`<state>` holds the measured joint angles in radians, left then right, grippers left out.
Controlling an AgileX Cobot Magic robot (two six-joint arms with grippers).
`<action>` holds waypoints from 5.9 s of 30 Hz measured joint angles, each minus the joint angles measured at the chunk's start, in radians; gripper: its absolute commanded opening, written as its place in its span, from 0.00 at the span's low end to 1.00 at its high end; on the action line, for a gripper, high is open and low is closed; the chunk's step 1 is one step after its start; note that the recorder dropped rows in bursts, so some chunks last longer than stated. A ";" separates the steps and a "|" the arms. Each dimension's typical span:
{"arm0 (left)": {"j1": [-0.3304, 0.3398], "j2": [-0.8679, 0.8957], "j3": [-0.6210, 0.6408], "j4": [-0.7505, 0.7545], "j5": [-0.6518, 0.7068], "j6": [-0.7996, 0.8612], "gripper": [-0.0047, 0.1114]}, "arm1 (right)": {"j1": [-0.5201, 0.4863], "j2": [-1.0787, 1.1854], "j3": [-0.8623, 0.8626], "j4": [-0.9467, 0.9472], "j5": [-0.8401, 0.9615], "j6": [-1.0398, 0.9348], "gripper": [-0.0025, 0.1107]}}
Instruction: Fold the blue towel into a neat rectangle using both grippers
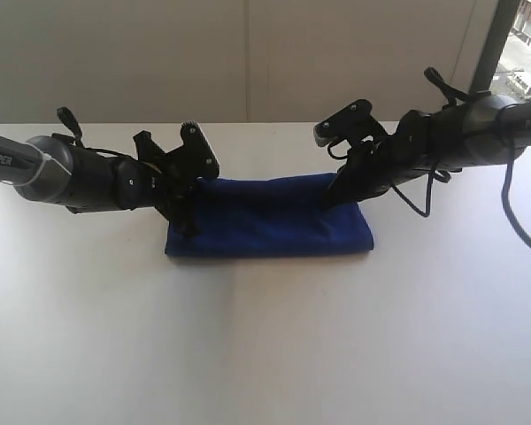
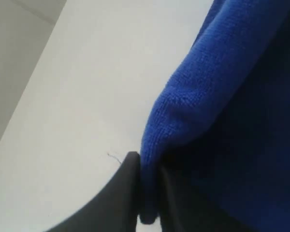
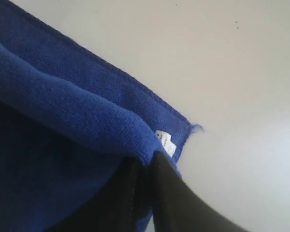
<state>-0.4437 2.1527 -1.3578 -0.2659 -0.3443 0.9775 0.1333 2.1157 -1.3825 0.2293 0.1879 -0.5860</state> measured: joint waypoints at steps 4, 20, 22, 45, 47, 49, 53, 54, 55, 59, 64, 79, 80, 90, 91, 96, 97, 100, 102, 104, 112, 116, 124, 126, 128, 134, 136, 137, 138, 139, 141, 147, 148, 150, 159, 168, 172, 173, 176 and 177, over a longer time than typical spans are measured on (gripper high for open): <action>0.000 0.000 0.000 0.000 -0.015 0.000 0.55 | 0.000 0.000 0.000 0.000 0.000 0.002 0.47; 0.000 0.000 0.000 -0.057 -0.173 0.068 0.62 | -0.042 -0.062 0.000 0.002 0.031 0.050 0.55; 0.000 0.000 0.000 -0.112 -0.210 0.111 0.62 | -0.050 -0.080 0.000 0.002 0.050 0.061 0.55; 0.269 -0.035 -0.256 -0.753 1.246 -0.025 0.04 | -0.068 0.003 -0.261 0.639 0.820 -0.287 0.02; 0.269 -0.009 -0.256 -0.777 1.253 -0.020 0.04 | -0.069 0.041 -0.262 0.651 0.823 -0.287 0.02; 0.262 0.015 -0.256 -0.788 1.255 -0.019 0.04 | -0.074 0.074 -0.262 0.651 0.826 -0.287 0.02; 0.242 0.062 -0.256 -0.774 1.245 -0.019 0.04 | -0.073 0.107 -0.262 0.658 0.830 -0.279 0.02; 0.239 0.075 -0.256 -0.761 1.243 -0.024 0.04 | -0.073 0.111 -0.262 0.658 0.829 -0.277 0.02; 0.237 0.082 -0.256 -0.744 1.243 -0.028 0.04 | -0.073 0.113 -0.262 0.656 0.825 -0.277 0.02; 0.235 0.106 -0.256 -0.632 1.222 -0.075 0.04 | -0.073 0.120 -0.262 0.633 0.796 -0.250 0.02; 0.233 0.107 -0.259 -0.535 1.194 -0.145 0.04 | -0.073 0.143 -0.269 0.581 0.770 -0.216 0.02; 0.233 0.093 -0.268 -0.382 1.276 -0.315 0.04 | -0.073 0.156 -0.269 0.397 0.709 -0.104 0.02; 0.233 0.093 -0.268 -0.376 1.284 -0.325 0.04 | -0.073 0.156 -0.269 0.387 0.709 -0.097 0.02; 0.233 0.056 -0.264 -0.353 1.315 -0.332 0.04 | -0.073 0.138 -0.269 0.374 0.704 -0.067 0.02; 0.233 0.035 -0.261 -0.367 1.301 -0.321 0.04 | -0.073 0.126 -0.269 0.375 0.702 -0.068 0.02; 0.233 -0.060 -0.263 -0.509 1.189 -0.255 0.04 | -0.075 0.057 -0.307 0.426 0.687 -0.068 0.02; 0.233 -0.065 -0.267 -0.544 1.169 -0.234 0.04 | -0.078 0.052 -0.318 0.449 0.687 -0.068 0.02; 0.233 -0.038 -0.296 -0.640 1.136 -0.180 0.04 | -0.094 0.053 -0.360 0.548 0.701 -0.089 0.02; 0.235 0.012 -0.331 -0.700 1.134 -0.157 0.04 | -0.114 0.076 -0.388 0.610 0.720 -0.104 0.02; 0.238 0.075 -0.378 -0.764 1.149 -0.148 0.04 | -0.134 0.112 -0.416 0.651 0.741 -0.112 0.02; 0.271 0.240 -0.495 -0.860 1.108 -0.144 0.04 | -0.170 0.232 -0.470 0.693 0.742 -0.126 0.02; 0.277 0.251 -0.513 -0.864 1.053 -0.144 0.04 | -0.170 0.243 -0.472 0.706 0.717 -0.137 0.02; 0.279 0.264 -0.514 -0.861 0.947 -0.144 0.04 | -0.170 0.250 -0.474 0.708 0.611 -0.164 0.02; 0.279 0.264 -0.514 -0.857 0.937 -0.144 0.04 | -0.170 0.250 -0.474 0.708 0.572 -0.164 0.02; 0.279 0.266 -0.514 -0.851 0.928 -0.144 0.04 | -0.170 0.250 -0.474 0.708 0.554 -0.164 0.02; 0.279 0.266 -0.514 -0.806 0.907 -0.144 0.04 | -0.170 0.259 -0.478 0.711 0.588 -0.199 0.02; 0.279 0.266 -0.514 -0.798 0.902 -0.144 0.04 | -0.170 0.271 -0.478 0.712 0.597 -0.204 0.02; 0.279 0.266 -0.514 -0.796 0.900 -0.144 0.04 | -0.170 0.278 -0.478 0.712 0.599 -0.206 0.02; 0.279 0.266 -0.514 -0.791 0.900 -0.144 0.04 | -0.170 0.288 -0.478 0.712 0.599 -0.208 0.02; 0.279 0.266 -0.514 -0.789 0.900 -0.144 0.04 | -0.170 0.293 -0.478 0.712 0.595 -0.208 0.02; 0.279 0.266 -0.514 -0.786 0.900 -0.144 0.04 | -0.170 0.306 -0.478 0.712 0.577 -0.208 0.02; 0.279 0.266 -0.514 -0.772 0.900 -0.146 0.04 | -0.170 0.326 -0.478 0.712 0.546 -0.208 0.02; 0.279 0.266 -0.514 -0.756 0.898 -0.150 0.04 | -0.170 0.326 -0.478 0.712 0.533 -0.208 0.02; 0.279 0.266 -0.514 -0.737 0.898 -0.162 0.04 | -0.170 0.326 -0.478 0.712 0.519 -0.208 0.02; 0.279 0.255 -0.525 -0.679 0.912 -0.214 0.04 | -0.170 0.319 -0.478 0.722 0.520 -0.231 0.02; 0.279 0.030 -0.525 -0.611 0.918 -0.216 0.04 | -0.170 0.020 -0.478 0.486 0.515 -0.174 0.02; 0.279 -0.120 -0.525 -0.391 0.935 -0.314 0.04 | -0.170 -0.125 -0.478 0.199 0.557 0.034 0.02; 0.279 -0.192 -0.525 -0.293 0.940 -0.375 0.04 | -0.170 -0.187 -0.478 0.117 0.585 0.092 0.02; 0.279 -0.330 -0.500 -0.150 0.940 -0.470 0.04 | -0.170 -0.315 -0.442 0.029 0.604 0.164 0.02; 0.283 -0.382 -0.481 -0.109 0.940 -0.493 0.04 | -0.170 -0.365 -0.421 0.013 0.601 0.181 0.02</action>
<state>-0.1606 1.7703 -1.8389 -0.3750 0.5959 0.4848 -0.0367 1.7505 -1.8039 0.2419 0.7889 -0.4047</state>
